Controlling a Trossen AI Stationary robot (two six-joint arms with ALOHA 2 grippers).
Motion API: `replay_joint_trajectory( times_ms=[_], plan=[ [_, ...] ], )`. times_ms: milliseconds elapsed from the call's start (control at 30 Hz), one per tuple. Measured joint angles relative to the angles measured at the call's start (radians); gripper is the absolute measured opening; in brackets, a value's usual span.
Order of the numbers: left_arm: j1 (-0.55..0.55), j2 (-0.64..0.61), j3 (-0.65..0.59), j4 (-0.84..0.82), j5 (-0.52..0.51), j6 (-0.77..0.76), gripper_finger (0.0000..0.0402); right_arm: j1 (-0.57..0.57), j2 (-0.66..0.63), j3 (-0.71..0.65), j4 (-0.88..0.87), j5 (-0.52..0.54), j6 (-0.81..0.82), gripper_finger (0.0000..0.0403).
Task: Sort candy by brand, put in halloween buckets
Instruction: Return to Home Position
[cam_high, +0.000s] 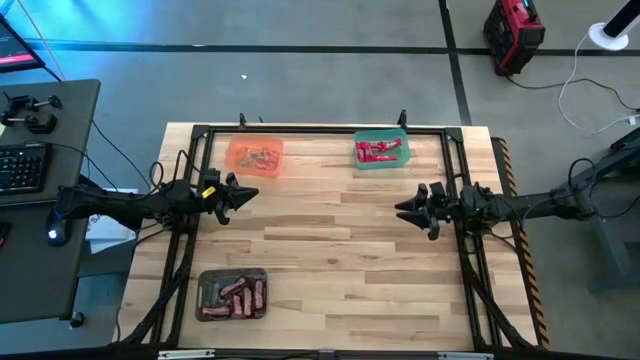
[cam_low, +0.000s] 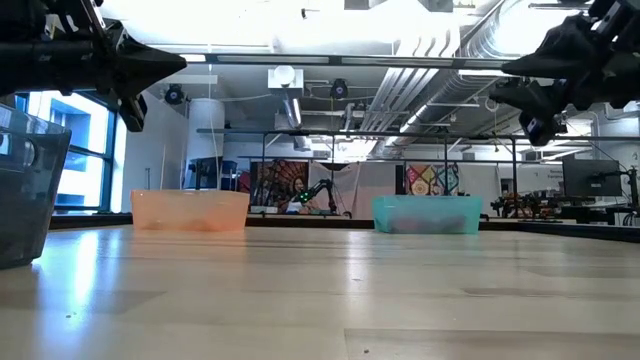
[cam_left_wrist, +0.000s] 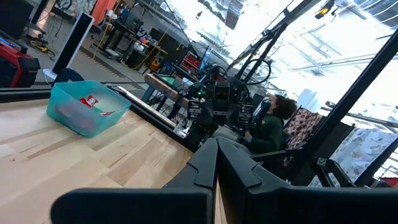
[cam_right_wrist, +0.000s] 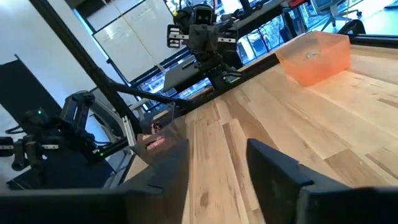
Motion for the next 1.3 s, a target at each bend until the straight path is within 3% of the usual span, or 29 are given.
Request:
replay_joint_trajectory(
  times_ms=[300, 433, 533, 1100, 1300],
  plan=[
    [0.0, 0.0, 0.0, 0.0, 0.0, 0.0, 0.0001, 0.0, 0.001, 0.0, -0.052, 0.033, -0.161, 0.0009],
    [0.0, 0.0, 0.0, 0.0, 0.0, 0.0, 0.0001, 0.0, 0.001, 0.0, -0.09, 0.045, -0.297, 0.0022],
    [0.0, 0.0, 0.0, 0.0, 0.0, 0.0, 0.0001, 0.0, 0.002, 0.0, -0.151, 0.116, -0.394, 0.0025],
    [0.0, -0.001, 0.0, -0.002, 0.0, 0.0, 0.0001, 0.001, -0.032, 0.0, -0.312, 0.128, -0.384, 0.0025],
    [-0.001, -0.127, -0.001, -0.091, 0.0, 0.0, 0.0001, 0.001, -0.124, 0.001, -0.326, 0.127, -0.384, 0.0025]
  ],
)
